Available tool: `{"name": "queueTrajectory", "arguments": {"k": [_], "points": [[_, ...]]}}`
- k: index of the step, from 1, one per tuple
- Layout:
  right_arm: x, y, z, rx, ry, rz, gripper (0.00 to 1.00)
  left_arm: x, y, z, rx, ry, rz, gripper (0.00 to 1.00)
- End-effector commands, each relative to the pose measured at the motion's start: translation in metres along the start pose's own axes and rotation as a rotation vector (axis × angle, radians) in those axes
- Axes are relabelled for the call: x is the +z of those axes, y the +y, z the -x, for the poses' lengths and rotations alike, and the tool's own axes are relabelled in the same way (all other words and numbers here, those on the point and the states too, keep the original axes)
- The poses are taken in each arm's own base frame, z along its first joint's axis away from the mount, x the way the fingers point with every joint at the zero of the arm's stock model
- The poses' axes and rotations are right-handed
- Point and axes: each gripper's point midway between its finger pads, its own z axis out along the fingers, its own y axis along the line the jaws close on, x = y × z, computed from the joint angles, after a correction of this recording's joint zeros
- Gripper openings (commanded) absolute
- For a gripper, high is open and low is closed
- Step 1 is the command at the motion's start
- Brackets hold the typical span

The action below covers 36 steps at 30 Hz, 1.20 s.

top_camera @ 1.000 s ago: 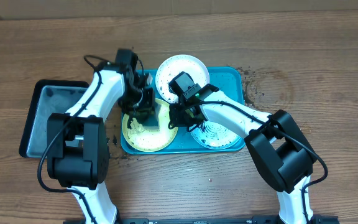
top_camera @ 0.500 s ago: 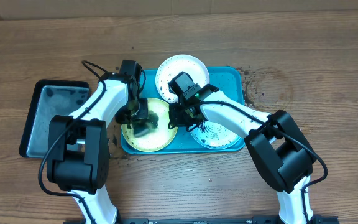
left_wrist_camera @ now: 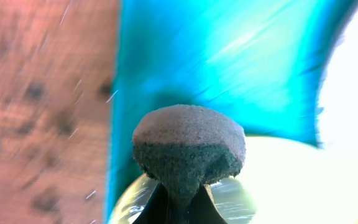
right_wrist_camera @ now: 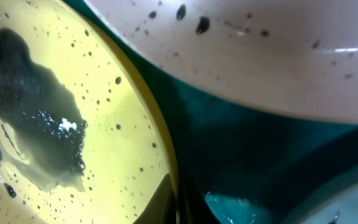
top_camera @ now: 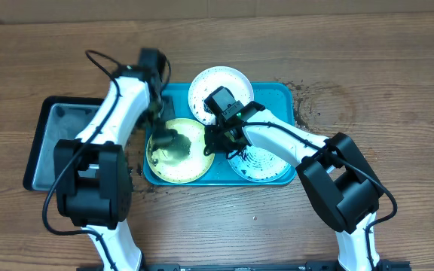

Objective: Clean dirty plates on tray and stack at the side

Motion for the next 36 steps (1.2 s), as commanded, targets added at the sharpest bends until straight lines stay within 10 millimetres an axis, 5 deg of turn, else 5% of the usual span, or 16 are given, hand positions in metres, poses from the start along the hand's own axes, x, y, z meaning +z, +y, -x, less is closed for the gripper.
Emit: {"name": "queueTrajectory", "arguments": {"k": [1, 7, 11, 17, 28, 36], "points": [[-0.014, 0.022, 0.015, -0.045, -0.024, 0.063, 0.04, -0.058, -0.044, 0.025, 0.056, -0.087, -0.309, 0.04], [-0.048, 0.039, 0.042, -0.117, -0.107, 0.041, 0.04, -0.1, -0.024, 0.047, 0.023, -0.201, -0.335, 0.04], [-0.079, 0.047, 0.063, -0.171, -0.179, -0.013, 0.04, -0.104, 0.004, 0.05, -0.039, -0.205, -0.318, 0.04], [-0.113, 0.031, 0.083, -0.156, -0.268, -0.177, 0.04, -0.103, 0.064, 0.056, -0.184, -0.206, -0.282, 0.04], [-0.119, 0.019, 0.086, -0.145, -0.291, -0.253, 0.04, -0.098, 0.219, 0.025, -0.581, -0.173, 0.027, 0.04], [-0.124, 0.015, 0.091, -0.177, -0.315, -0.291, 0.04, -0.083, 0.237, 0.008, -0.639, -0.133, 0.043, 0.04]]}}
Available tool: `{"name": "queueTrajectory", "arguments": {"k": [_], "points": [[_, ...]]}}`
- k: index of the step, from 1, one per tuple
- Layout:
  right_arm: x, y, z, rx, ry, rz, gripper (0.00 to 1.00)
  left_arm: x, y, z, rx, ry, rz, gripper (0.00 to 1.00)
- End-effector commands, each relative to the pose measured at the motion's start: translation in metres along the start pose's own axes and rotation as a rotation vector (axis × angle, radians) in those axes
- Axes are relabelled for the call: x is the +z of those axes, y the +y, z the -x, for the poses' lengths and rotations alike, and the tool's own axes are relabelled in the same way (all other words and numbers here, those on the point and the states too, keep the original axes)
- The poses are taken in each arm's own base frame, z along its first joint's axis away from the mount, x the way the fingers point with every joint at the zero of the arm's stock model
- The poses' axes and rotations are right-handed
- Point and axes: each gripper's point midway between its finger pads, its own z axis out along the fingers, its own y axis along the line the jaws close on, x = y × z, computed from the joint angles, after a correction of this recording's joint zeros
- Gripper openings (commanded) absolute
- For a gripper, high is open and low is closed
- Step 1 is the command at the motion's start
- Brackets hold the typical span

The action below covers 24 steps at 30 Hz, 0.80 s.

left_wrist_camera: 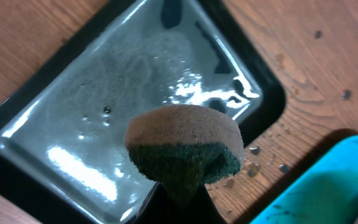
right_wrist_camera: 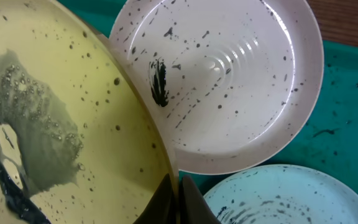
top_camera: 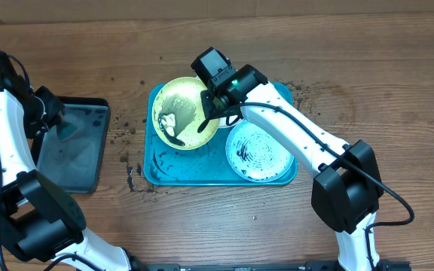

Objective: Clean dirty plates on tray and stack at the side

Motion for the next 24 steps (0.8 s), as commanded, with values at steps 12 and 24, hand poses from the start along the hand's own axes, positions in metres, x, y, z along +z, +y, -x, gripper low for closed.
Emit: {"name": "queueTrajectory", "arguments": {"k": [12, 24], "points": [[-0.038, -0.017, 0.026, -0.345, -0.156, -0.303, 0.04, 0.034, 0.014, -0.001, -0.017, -0.055, 0.04, 0.04], [-0.092, 0.04, 0.039, -0.572, -0.373, -0.491, 0.04, 0.046, 0.026, -0.005, -0.02, -0.065, 0.092, 0.04]]}}
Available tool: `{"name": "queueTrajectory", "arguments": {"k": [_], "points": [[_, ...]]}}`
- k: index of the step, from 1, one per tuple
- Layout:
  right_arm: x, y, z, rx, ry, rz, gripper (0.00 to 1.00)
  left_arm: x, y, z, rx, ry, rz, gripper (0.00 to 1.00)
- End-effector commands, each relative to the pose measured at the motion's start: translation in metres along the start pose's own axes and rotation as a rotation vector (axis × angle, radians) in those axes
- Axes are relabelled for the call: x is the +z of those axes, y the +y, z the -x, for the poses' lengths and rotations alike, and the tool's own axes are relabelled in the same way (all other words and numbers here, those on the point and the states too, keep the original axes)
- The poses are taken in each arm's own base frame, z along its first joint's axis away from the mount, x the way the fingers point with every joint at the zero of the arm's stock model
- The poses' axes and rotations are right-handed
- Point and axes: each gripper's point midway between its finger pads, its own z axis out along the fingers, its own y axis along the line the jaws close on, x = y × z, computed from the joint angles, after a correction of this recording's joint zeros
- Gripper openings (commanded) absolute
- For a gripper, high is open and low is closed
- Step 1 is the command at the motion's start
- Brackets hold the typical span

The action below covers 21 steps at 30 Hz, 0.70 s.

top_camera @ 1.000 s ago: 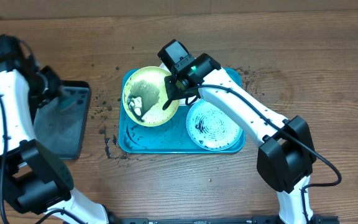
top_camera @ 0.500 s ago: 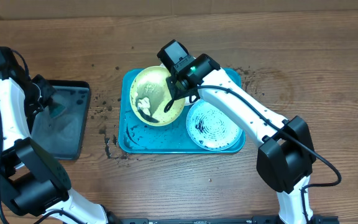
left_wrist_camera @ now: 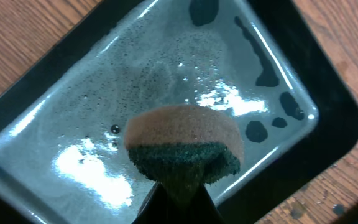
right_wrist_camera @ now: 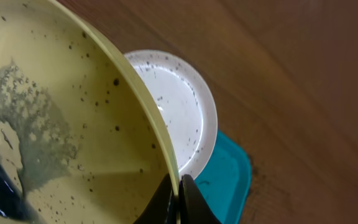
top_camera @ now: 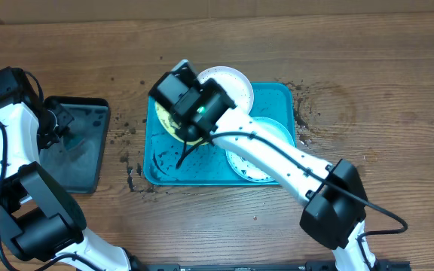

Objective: Clean dirty plates on tray and stack at the side

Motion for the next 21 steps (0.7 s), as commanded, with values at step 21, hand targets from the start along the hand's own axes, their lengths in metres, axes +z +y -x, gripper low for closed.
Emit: {"name": "queueTrajectory", "arguments": {"k": [21], "points": [[-0.069, -0.022, 0.049, -0.092, -0.218, -0.354, 0.04, -0.005, 0.007, -0.001, -0.018, -0.008, 0.027, 0.04]]}}
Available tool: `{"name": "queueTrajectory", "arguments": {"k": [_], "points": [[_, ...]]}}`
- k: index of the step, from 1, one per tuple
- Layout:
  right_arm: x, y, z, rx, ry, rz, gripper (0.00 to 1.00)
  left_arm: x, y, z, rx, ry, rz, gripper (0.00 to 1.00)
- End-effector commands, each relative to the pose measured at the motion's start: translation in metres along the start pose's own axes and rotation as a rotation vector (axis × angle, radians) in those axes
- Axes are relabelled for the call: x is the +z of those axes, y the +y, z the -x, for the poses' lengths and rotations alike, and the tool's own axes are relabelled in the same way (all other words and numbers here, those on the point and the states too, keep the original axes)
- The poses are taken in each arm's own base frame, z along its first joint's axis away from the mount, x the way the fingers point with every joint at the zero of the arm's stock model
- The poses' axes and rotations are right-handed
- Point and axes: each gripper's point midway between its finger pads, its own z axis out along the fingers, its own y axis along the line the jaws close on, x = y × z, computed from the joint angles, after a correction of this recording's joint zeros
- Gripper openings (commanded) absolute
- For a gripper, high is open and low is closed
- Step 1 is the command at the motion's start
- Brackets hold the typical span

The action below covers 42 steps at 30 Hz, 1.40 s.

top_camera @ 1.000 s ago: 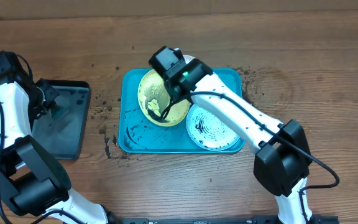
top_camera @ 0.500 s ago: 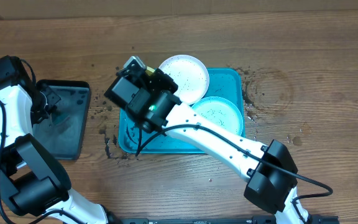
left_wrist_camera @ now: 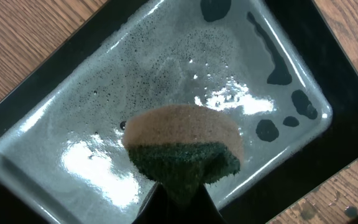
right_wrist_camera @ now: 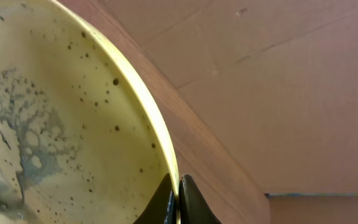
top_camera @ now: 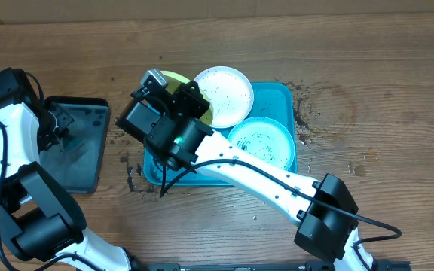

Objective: Clean dirty plates on tray and stack at the side

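My right gripper (right_wrist_camera: 179,186) is shut on the rim of the yellow plate (right_wrist_camera: 73,124), which is speckled and smeared with grey suds; the plate is tipped up steeply and raised over the blue tray's (top_camera: 281,94) left end, mostly hidden by the arm in the overhead view (top_camera: 173,79). A white speckled plate (top_camera: 223,95) and a pale blue plate (top_camera: 262,143) lie on the tray. My left gripper (left_wrist_camera: 180,190) is shut on a brown-and-green sponge (left_wrist_camera: 182,146) over the black basin (left_wrist_camera: 36,149).
The black basin (top_camera: 81,169) with soapy water sits left of the tray. Dark crumbs lie scattered on the wooden table around the tray's left (top_camera: 130,169) and right (top_camera: 301,113) ends. A cardboard wall shows behind the plate in the right wrist view.
The right gripper has tilted the yellow plate further up, its wrist now looking at the wall instead of the white plate. The left gripper with the sponge has barely shifted over the basin.
First the sponge was on the yellow plate in the tray, with the right gripper at the plate's rim. Then the sponge was over the basin's edge and the plate was lifted and tilted. The sponge is now over the basin's water and the plate tipped steeper still.
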Motion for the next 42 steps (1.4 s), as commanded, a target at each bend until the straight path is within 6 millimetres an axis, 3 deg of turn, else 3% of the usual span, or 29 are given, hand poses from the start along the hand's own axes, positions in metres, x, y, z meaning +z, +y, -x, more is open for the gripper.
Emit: {"name": "queueTrajectory", "arguments": {"k": [1, 5, 8, 10, 11, 15, 16, 20, 22, 25, 26, 29, 30, 32, 36, 39, 42], "points": [[-0.01, -0.022, 0.013, 0.058, -0.034, -0.037, 0.04, -0.006, 0.003, 0.001, -0.019, -0.014, 0.002, 0.04], [-0.01, -0.014, 0.011, 0.065, -0.028, 0.003, 0.04, -0.006, 0.003, 0.001, -0.018, -0.012, 0.003, 0.04], [-0.01, 0.032, -0.002, -0.014, 0.002, 0.271, 0.04, -0.005, 0.003, 0.0, -0.018, -0.008, 0.005, 0.04], [-0.009, 0.05, -0.011, -0.044, 0.025, 0.377, 0.04, -0.005, 0.003, -0.001, -0.019, -0.005, 0.005, 0.04], [-0.006, 0.048, -0.014, -0.045, 0.033, 0.362, 0.04, -0.005, 0.003, -0.001, -0.018, -0.005, 0.005, 0.04], [0.004, -0.007, -0.003, 0.1, 0.015, 0.04, 0.04, -0.005, 0.003, 0.0, -0.02, -0.008, 0.004, 0.04], [0.002, -0.009, 0.002, 0.1, -0.004, 0.024, 0.04, -0.005, 0.003, -0.001, -0.021, -0.007, 0.004, 0.04], [0.003, 0.03, -0.005, -0.01, 0.01, 0.268, 0.04, -0.005, 0.003, -0.001, -0.021, -0.004, 0.005, 0.04], [0.008, 0.024, -0.01, -0.016, 0.03, 0.245, 0.04, -0.005, 0.003, -0.002, -0.021, -0.002, 0.005, 0.04], [0.01, -0.011, -0.006, 0.163, 0.028, 0.034, 0.04, -0.005, 0.003, -0.001, -0.022, -0.005, 0.004, 0.04], [0.008, -0.005, -0.005, 0.186, 0.025, 0.066, 0.04, -0.005, 0.003, -0.001, -0.021, -0.007, 0.004, 0.04], [-0.005, 0.056, -0.011, 0.03, 0.039, 0.434, 0.04, -0.005, 0.003, -0.001, -0.021, -0.007, 0.004, 0.04], [-0.008, 0.067, -0.018, -0.019, 0.051, 0.518, 0.04, -0.005, 0.003, -0.001, -0.021, -0.007, 0.004, 0.04], [0.001, 0.058, -0.022, 0.043, 0.084, 0.5, 0.04, -0.005, 0.003, -0.001, -0.021, -0.006, 0.004, 0.04], [0.019, 0.014, -0.015, 0.379, 0.137, 0.44, 0.03, -0.005, 0.003, -0.001, -0.021, -0.007, 0.004, 0.04], [0.029, -0.025, -0.015, 0.545, 0.174, 0.508, 0.03, -0.005, 0.003, -0.001, -0.021, -0.006, 0.004, 0.04], [0.047, -0.076, -0.031, 0.688, 0.224, 0.611, 0.04, -0.005, 0.003, -0.001, -0.021, -0.007, 0.004, 0.04]]}}
